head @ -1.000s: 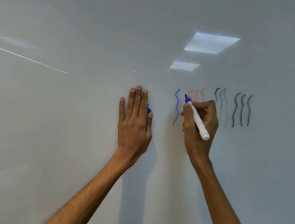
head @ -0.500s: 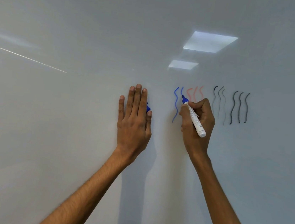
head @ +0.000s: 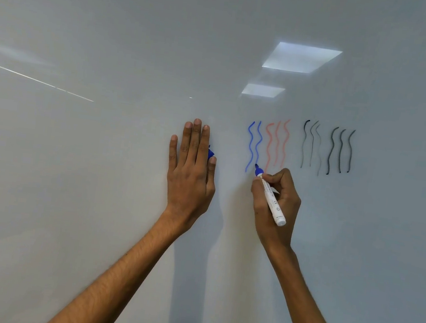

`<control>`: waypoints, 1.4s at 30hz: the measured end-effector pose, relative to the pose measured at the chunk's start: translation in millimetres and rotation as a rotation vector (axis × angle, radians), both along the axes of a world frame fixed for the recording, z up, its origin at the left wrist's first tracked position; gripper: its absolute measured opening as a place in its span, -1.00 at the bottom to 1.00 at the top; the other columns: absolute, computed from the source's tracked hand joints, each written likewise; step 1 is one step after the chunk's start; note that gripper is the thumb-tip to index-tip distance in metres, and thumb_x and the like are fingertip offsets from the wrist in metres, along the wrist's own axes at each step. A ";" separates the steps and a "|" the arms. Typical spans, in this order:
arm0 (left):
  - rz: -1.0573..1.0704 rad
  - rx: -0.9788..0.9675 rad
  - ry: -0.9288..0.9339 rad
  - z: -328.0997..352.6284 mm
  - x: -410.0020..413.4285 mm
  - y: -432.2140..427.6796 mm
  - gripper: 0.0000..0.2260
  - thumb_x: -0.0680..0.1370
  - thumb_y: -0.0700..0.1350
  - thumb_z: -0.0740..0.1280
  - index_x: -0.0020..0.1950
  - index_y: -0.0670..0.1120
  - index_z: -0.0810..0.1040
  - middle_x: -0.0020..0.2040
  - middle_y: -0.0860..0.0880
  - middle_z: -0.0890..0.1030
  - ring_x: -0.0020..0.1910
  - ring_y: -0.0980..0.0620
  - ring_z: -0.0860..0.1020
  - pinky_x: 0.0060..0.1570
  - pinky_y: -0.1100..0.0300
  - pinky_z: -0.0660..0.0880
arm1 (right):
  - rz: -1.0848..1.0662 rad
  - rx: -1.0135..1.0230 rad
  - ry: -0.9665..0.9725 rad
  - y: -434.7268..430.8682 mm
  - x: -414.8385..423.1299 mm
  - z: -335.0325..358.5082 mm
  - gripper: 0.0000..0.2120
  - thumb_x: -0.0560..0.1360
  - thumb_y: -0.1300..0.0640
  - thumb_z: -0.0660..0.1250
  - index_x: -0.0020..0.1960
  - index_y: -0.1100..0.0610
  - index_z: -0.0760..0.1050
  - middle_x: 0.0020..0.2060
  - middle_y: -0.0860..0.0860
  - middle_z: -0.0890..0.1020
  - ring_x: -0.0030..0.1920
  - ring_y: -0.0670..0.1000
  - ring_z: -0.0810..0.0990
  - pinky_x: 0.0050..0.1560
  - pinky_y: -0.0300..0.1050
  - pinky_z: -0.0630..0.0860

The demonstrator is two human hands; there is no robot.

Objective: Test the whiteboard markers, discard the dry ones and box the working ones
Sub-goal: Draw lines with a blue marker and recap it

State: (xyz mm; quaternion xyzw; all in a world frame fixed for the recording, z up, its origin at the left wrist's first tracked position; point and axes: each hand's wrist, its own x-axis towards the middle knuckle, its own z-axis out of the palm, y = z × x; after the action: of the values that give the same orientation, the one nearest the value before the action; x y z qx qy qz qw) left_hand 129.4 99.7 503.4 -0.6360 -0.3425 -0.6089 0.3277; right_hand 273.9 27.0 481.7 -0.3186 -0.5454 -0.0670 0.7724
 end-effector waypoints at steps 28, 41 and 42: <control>0.020 0.008 0.019 -8.4 -3.2 3.5 -0.52 0.69 -0.06 0.03 0.58 -0.21 0.12 0.59 -0.17 0.13 0.59 -0.11 0.05 0.56 -0.09 -0.01 | 0.020 0.098 -0.097 21.3 -21.4 45.5 -0.87 0.53 0.19 0.42 -0.06 0.16 0.46 -0.28 -0.13 0.55 -0.34 -0.16 0.55 -0.34 -0.30 0.53; 0.005 0.001 0.020 -10.0 -3.6 3.6 -0.54 0.70 -0.05 0.03 0.57 -0.20 0.16 0.59 -0.17 0.14 0.59 -0.12 0.06 0.55 -0.11 0.01 | 0.073 0.010 -0.007 9.4 -24.8 -1.1 -0.84 0.52 0.16 0.43 -0.11 0.10 0.45 -0.30 -0.10 0.56 -0.36 -0.11 0.56 -0.36 -0.31 0.50; 0.002 0.001 0.019 -10.1 -3.8 3.5 -0.54 0.70 -0.04 0.03 0.57 -0.21 0.17 0.59 -0.17 0.14 0.58 -0.12 0.07 0.56 -0.10 0.00 | 0.073 0.005 -0.007 9.0 -24.6 -4.6 -0.85 0.51 0.15 0.44 -0.11 0.11 0.45 -0.30 -0.09 0.56 -0.36 -0.11 0.56 -0.35 -0.33 0.50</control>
State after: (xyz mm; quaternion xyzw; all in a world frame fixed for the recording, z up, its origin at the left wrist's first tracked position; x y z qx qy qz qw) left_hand 125.6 103.2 493.3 -0.6412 -0.3395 -0.6027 0.3320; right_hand 249.3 36.0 477.1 -0.2964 -0.5592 -0.0413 0.7731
